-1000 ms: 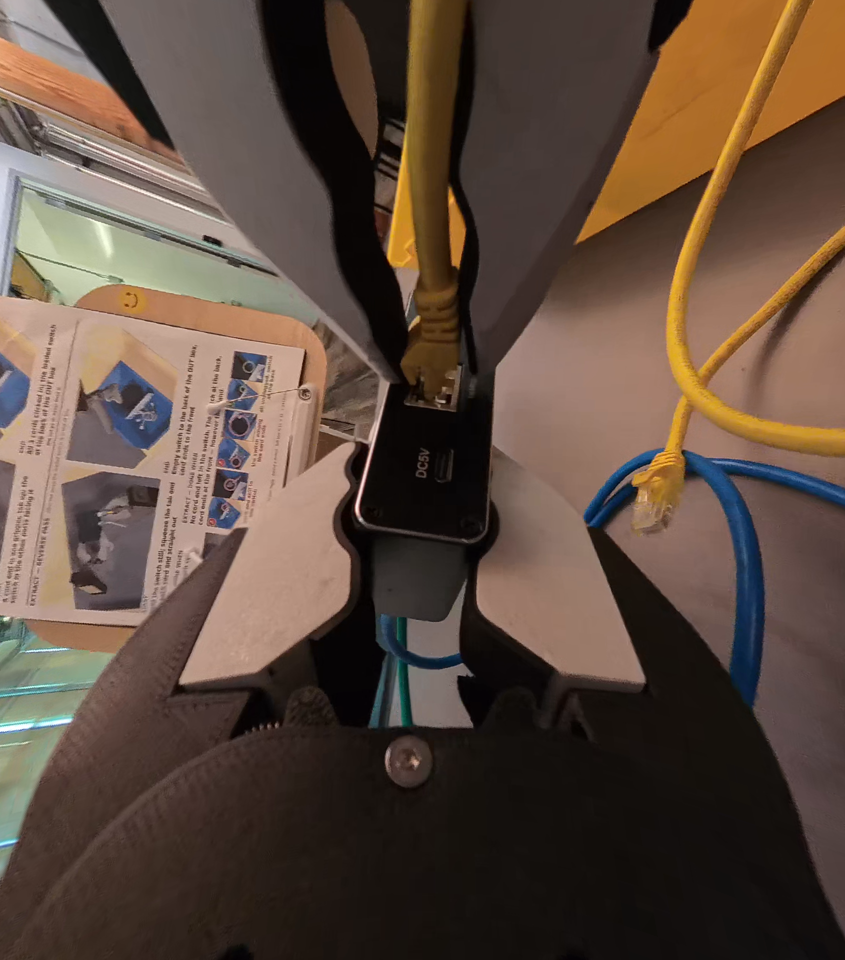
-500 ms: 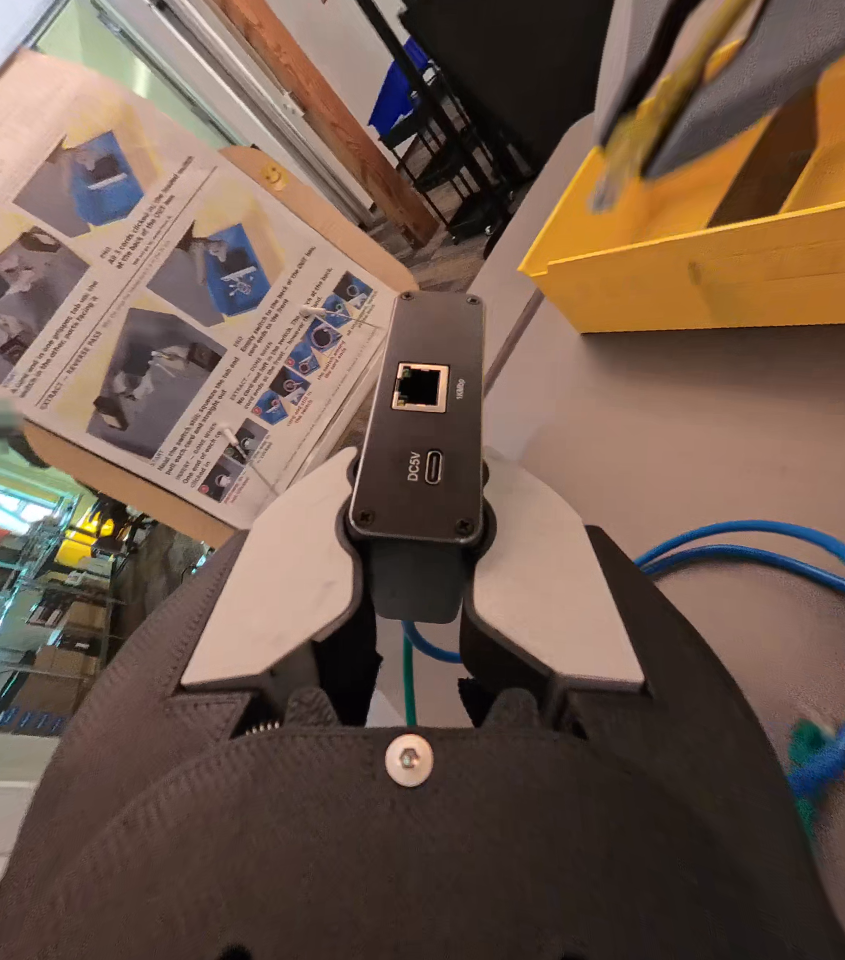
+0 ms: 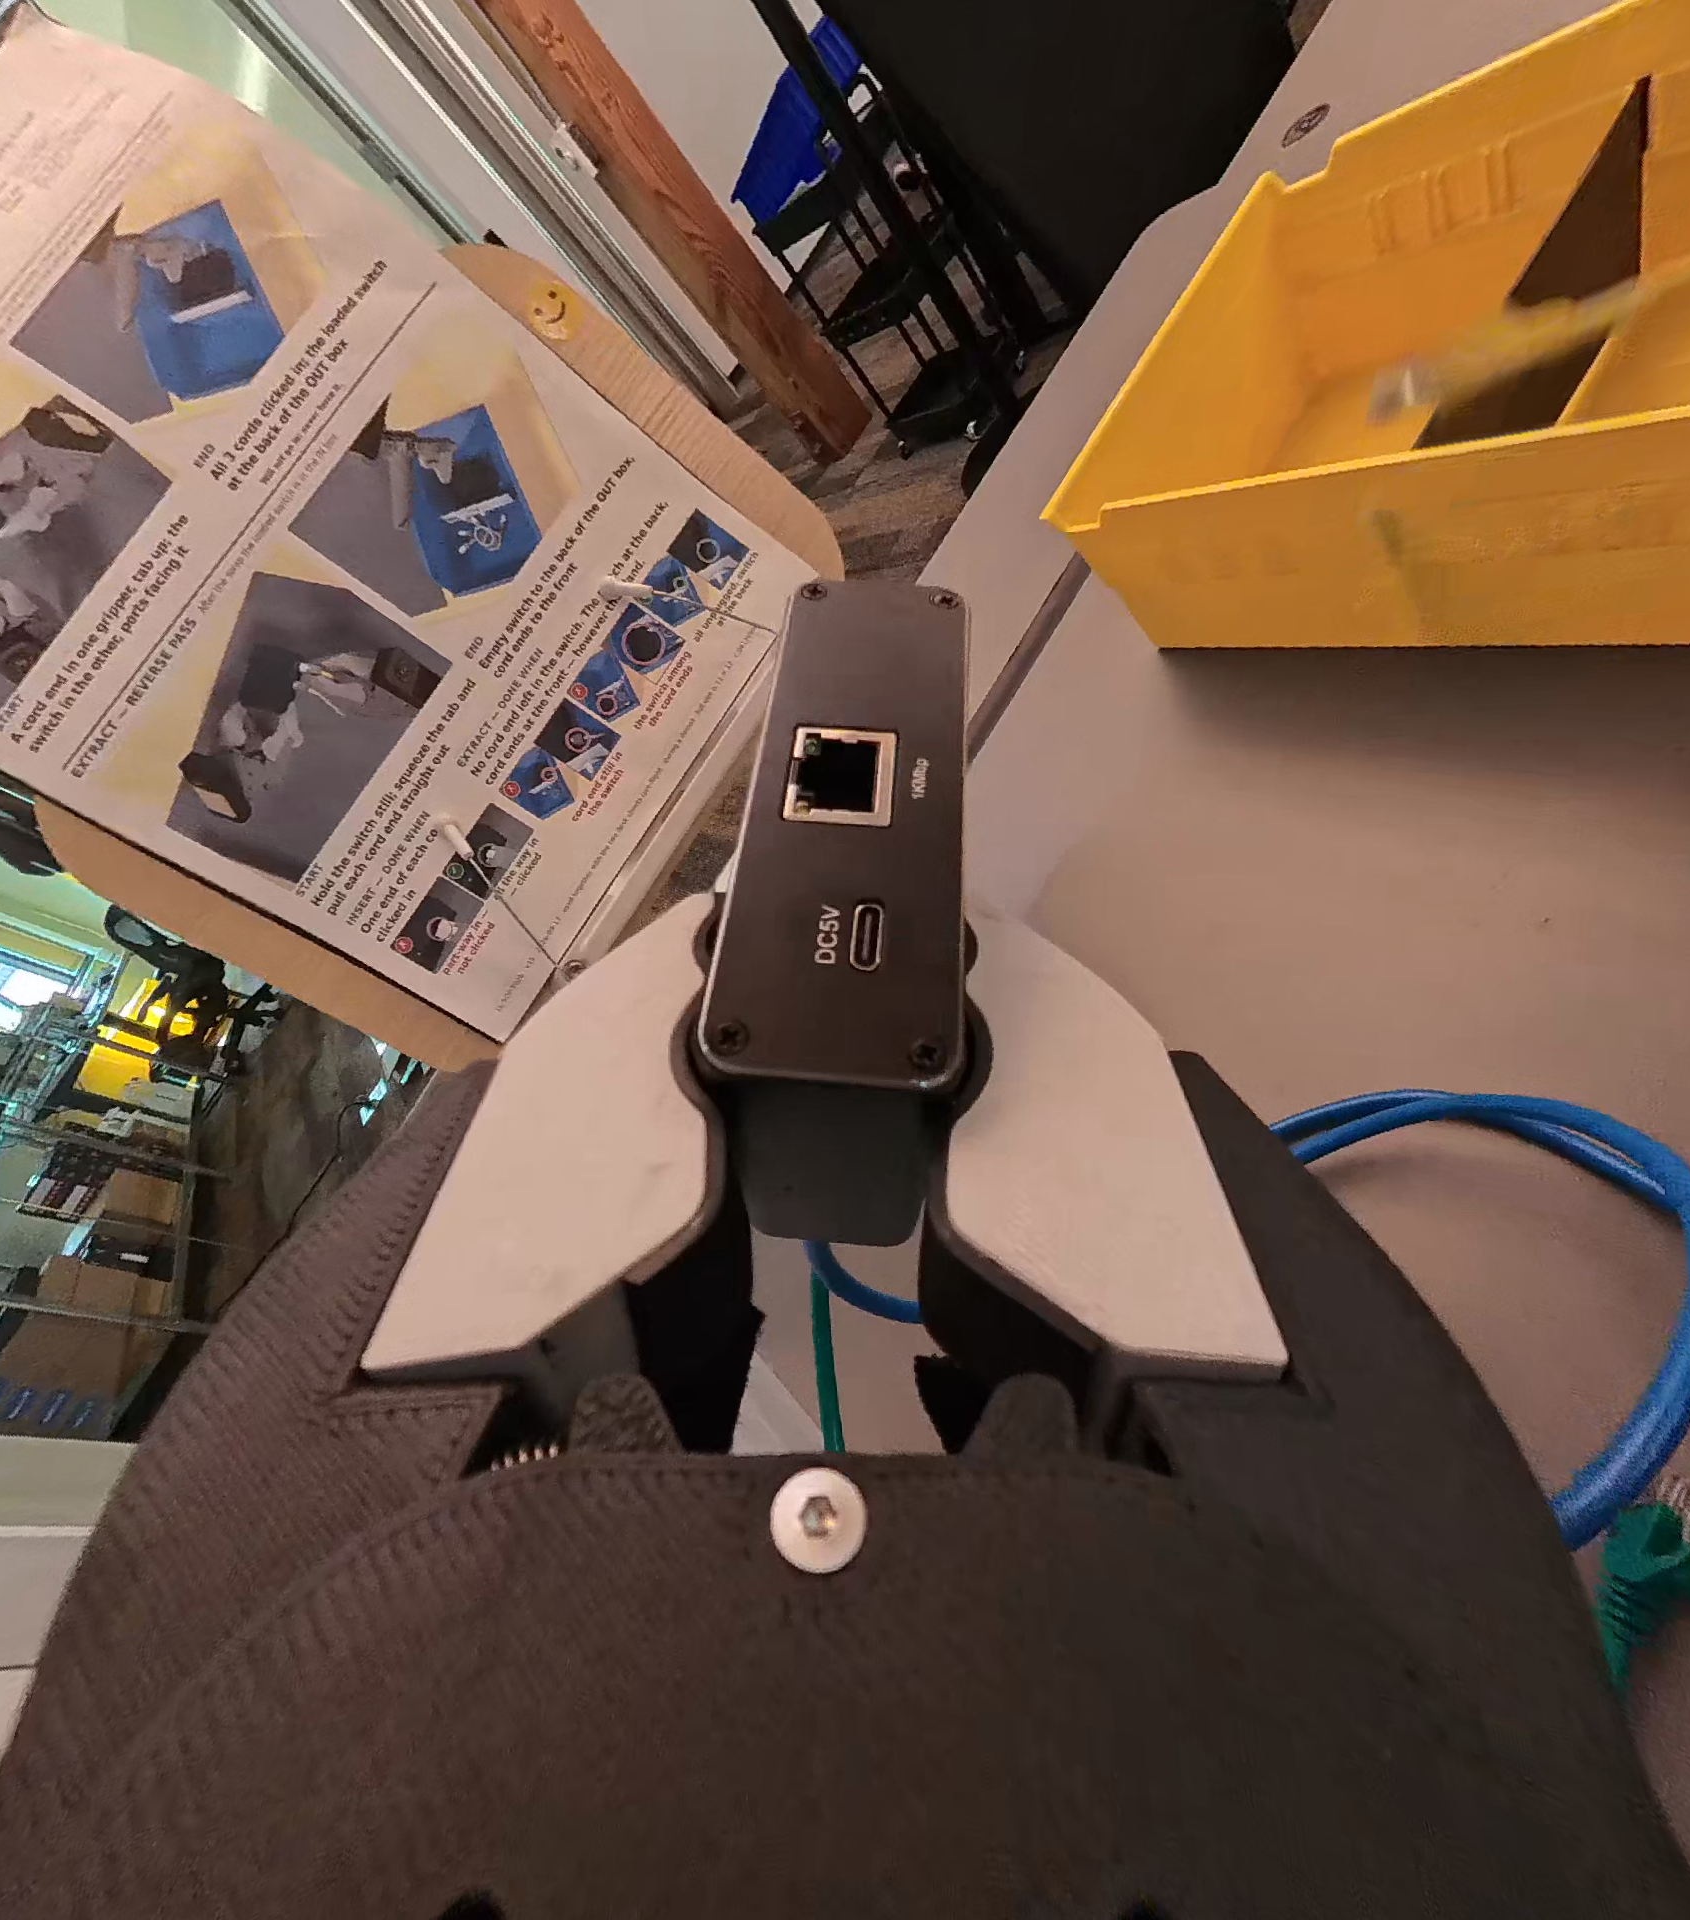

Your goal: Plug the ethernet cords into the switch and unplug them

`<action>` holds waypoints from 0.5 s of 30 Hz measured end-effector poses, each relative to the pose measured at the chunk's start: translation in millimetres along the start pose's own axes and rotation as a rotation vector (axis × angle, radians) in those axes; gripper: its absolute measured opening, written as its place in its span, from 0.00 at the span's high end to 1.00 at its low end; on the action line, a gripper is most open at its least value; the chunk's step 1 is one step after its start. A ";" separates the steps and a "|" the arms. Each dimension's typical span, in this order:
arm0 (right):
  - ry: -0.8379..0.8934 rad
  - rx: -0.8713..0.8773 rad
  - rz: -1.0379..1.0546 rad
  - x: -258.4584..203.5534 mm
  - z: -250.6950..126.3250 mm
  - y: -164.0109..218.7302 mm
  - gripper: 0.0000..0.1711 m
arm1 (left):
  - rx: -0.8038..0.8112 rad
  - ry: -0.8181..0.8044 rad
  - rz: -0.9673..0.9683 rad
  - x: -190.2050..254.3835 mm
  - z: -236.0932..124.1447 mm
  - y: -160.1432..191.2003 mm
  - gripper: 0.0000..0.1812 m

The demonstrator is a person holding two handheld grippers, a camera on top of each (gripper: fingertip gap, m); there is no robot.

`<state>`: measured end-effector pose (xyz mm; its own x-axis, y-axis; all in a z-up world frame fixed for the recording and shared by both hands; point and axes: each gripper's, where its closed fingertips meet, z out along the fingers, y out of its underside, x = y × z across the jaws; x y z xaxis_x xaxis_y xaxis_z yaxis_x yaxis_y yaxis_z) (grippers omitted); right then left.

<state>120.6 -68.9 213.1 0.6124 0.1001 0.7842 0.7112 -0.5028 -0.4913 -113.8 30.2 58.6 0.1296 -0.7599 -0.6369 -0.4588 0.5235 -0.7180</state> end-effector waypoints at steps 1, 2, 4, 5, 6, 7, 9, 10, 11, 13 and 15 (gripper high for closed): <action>-0.012 -0.054 -0.003 2.0 4.4 13.6 0.91 | 0.000 0.008 -0.001 1.5 0.9 0.0 0.79; -0.018 -0.098 -0.011 2.7 8.1 26.7 0.91 | -0.001 0.013 -0.001 2.8 1.8 -0.1 0.79; -0.042 -0.158 0.001 -3.2 16.0 50.3 0.91 | -0.003 0.024 0.003 6.0 4.0 -0.1 0.79; -0.065 -0.181 0.011 -10.6 21.4 61.6 0.91 | -0.005 0.030 0.005 7.8 5.1 -0.2 0.79; -0.088 -0.207 0.017 -20.2 27.6 73.4 0.91 | -0.006 0.035 0.006 9.1 5.9 -0.2 0.79; -0.112 -0.240 0.013 -31.7 34.4 86.4 0.91 | -0.008 0.036 0.009 9.9 6.6 -0.1 0.79; -0.132 -0.330 -0.030 -55.1 48.5 115.6 0.91 | -0.013 0.036 0.011 10.4 7.5 0.9 0.79; -0.148 -0.388 -0.054 -68.9 55.1 131.8 0.91 | -0.015 0.038 0.007 10.5 7.9 1.6 0.79; -0.175 -0.440 -0.076 -84.8 60.7 147.3 0.91 | -0.016 0.040 0.003 10.5 8.2 2.2 0.79; -0.249 -0.547 -0.098 -118.2 67.3 177.6 0.91 | -0.016 0.045 -0.004 10.7 9.0 3.2 0.79; -0.331 -0.643 -0.090 -148.2 68.1 202.7 0.91 | -0.022 0.050 -0.009 11.4 10.0 4.4 0.79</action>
<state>197.5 -127.2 -28.5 0.7061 0.3677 0.6052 0.4822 -0.8755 -0.0306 -105.5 27.7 45.4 0.0896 -0.7830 -0.6155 -0.4771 0.5088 -0.7166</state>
